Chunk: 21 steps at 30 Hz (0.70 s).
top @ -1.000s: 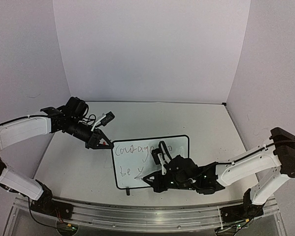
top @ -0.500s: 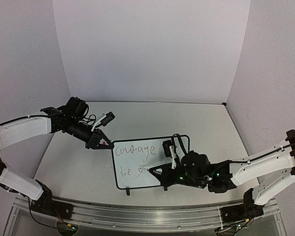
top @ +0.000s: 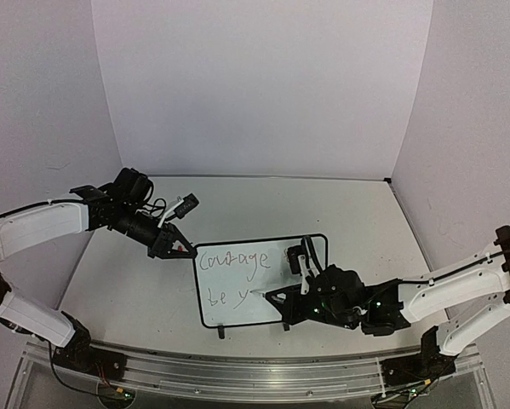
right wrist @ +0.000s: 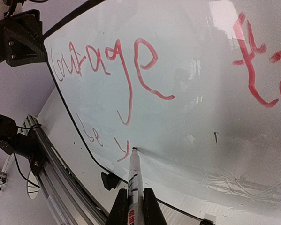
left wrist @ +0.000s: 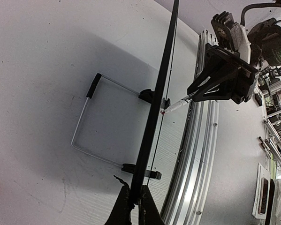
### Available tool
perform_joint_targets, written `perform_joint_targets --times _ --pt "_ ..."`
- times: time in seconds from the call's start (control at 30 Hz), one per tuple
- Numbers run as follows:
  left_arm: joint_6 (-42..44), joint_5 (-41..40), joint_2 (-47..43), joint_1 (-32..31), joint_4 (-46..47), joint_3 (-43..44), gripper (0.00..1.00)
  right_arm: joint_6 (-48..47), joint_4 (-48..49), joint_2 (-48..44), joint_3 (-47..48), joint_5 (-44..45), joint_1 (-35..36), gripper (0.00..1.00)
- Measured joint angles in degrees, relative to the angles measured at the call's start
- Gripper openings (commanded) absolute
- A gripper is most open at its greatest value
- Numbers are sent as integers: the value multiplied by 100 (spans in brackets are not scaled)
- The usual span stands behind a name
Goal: Write a sentence on the whiteboard
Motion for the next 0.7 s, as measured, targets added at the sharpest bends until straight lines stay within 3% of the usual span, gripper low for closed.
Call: perform_joint_targets --times 0.7 --pt "0 -2 0 0 1 0 0 -78 -32 177 15 -396 -63 0"
